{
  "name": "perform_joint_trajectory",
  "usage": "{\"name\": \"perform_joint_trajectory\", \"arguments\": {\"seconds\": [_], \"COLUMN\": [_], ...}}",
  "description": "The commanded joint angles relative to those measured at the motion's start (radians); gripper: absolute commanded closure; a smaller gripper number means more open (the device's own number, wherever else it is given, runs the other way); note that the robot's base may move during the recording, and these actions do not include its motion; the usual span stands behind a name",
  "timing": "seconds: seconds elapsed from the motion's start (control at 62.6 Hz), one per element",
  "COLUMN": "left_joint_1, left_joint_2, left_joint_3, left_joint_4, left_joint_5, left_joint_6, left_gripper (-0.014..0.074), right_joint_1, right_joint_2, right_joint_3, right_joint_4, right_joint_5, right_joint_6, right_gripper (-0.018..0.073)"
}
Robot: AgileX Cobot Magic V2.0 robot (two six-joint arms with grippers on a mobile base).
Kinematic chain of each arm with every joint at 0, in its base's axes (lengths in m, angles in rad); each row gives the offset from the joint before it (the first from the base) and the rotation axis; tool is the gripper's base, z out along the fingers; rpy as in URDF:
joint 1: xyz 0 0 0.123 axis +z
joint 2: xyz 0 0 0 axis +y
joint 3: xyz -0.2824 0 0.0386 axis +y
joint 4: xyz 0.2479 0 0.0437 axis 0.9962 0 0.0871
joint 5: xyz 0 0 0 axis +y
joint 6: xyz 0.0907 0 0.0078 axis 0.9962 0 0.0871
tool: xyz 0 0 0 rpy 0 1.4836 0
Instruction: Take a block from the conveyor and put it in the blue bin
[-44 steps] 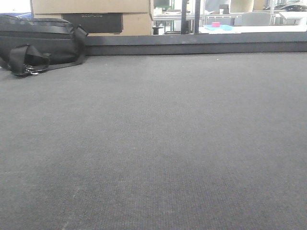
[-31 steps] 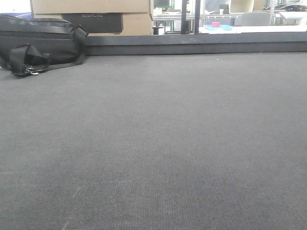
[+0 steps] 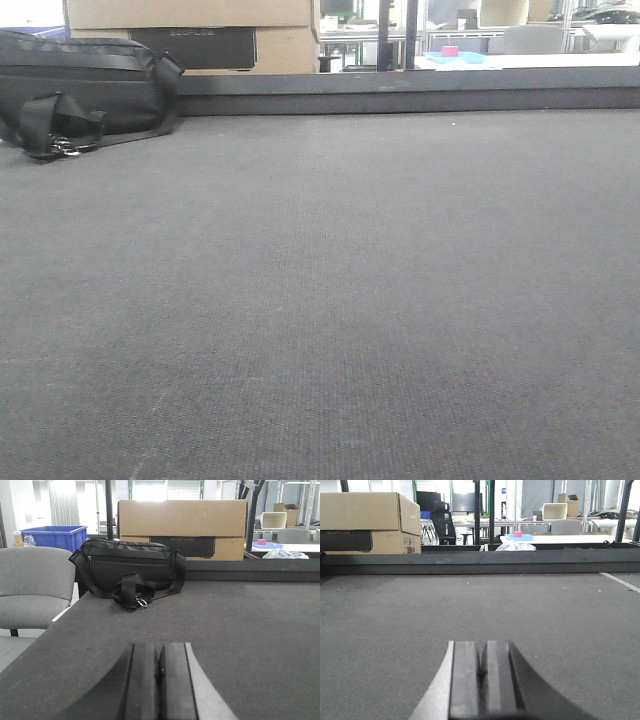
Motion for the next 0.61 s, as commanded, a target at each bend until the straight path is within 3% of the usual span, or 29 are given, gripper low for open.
{"name": "perform_joint_trajectory", "arguments": {"seconds": [0.0, 0.192, 0.352, 0.591], "left_joint_1": [-0.004, -0.004, -0.004, -0.004], "left_joint_2": [-0.005, -0.005, -0.005, 0.027], "left_joint_3": [-0.002, -0.002, -0.007, -0.278], "left_joint_4": [-0.005, -0.005, -0.032, -0.050], "left_joint_5": [-0.019, -0.015, -0.010, 0.215], "left_joint_6": [-0.002, -0.002, -0.002, -0.002], "left_gripper": [0.0708, 0.0708, 0.0708, 0.0708], "right_joint_1": [-0.003, -0.003, -0.003, -0.003], "right_joint_2": [-0.003, -0.003, -0.003, 0.003], "right_joint_3": [-0.001, -0.001, -0.001, -0.241], "right_joint_4": [0.002, 0.002, 0.002, 0.002], "right_joint_5": [-0.025, -0.025, -0.132, 0.132], "right_joint_6": [-0.001, -0.001, -0.001, -0.001], "right_gripper": [0.0721, 0.0721, 0.0721, 0.0721]}}
